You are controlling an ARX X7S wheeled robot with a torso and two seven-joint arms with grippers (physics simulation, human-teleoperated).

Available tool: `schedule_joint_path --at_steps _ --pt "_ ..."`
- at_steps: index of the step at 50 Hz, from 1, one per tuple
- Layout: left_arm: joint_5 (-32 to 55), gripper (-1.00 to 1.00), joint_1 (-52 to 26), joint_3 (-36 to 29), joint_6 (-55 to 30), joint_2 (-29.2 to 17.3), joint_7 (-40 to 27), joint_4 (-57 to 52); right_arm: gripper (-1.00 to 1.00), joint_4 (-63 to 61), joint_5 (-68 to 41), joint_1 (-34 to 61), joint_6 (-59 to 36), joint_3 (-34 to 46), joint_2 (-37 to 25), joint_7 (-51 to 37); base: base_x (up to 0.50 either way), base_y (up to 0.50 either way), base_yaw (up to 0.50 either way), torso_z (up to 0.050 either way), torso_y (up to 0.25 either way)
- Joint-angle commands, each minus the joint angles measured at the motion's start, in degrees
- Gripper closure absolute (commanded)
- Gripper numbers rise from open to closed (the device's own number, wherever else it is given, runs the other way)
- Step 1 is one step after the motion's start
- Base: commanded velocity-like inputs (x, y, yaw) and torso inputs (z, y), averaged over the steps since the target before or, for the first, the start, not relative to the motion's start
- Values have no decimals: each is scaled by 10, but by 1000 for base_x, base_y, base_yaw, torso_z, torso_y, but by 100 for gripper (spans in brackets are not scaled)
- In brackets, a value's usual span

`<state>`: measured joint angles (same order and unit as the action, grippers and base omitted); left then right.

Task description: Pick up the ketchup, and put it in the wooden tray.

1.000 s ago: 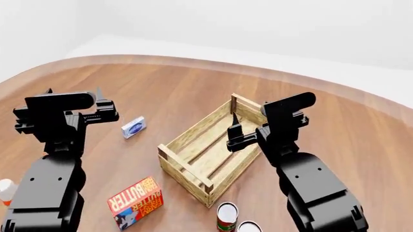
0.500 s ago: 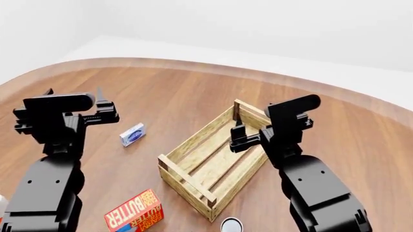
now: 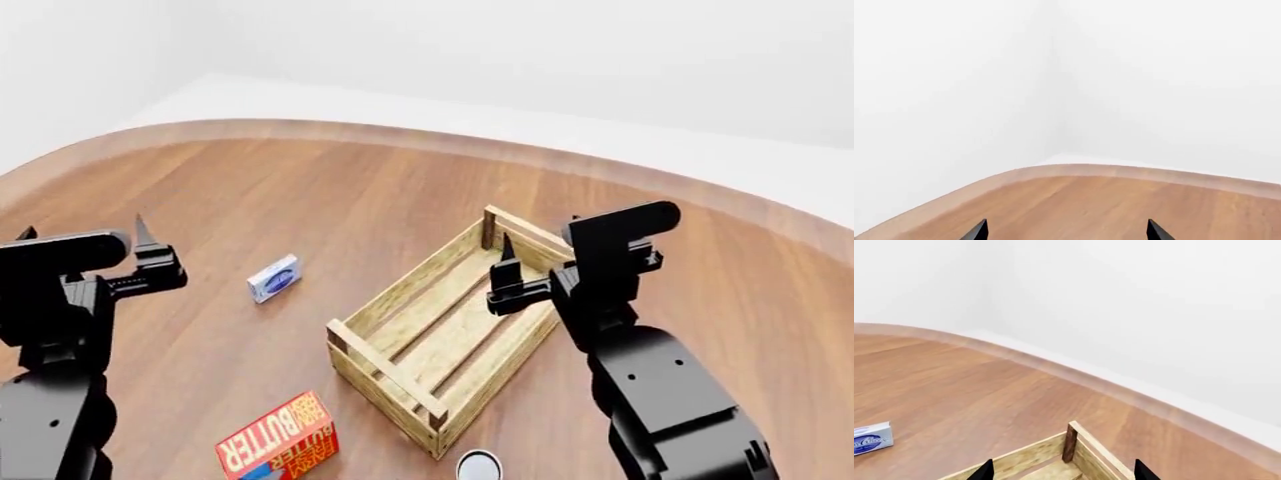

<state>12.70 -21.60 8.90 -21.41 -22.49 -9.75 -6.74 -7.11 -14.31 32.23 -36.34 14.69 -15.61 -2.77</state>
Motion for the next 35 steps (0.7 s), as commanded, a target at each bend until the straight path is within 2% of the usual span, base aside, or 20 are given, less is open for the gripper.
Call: schedule_joint_path --at_steps 1,18,35 --pt "6 -100 70 51 29 -16 -3 9 -100 -16 0 -1 -10 -4 -6 -11 0 0 0 0 0" --pt "9 -100 152 103 107 -15 5 54 -100 -38 7 1 -29 11 -3 -29 0 0 0 0 0" --pt "-5 -100 169 107 165 -12 12 119 -100 -42 8 0 -32 19 0 -38 0 0 0 0 0"
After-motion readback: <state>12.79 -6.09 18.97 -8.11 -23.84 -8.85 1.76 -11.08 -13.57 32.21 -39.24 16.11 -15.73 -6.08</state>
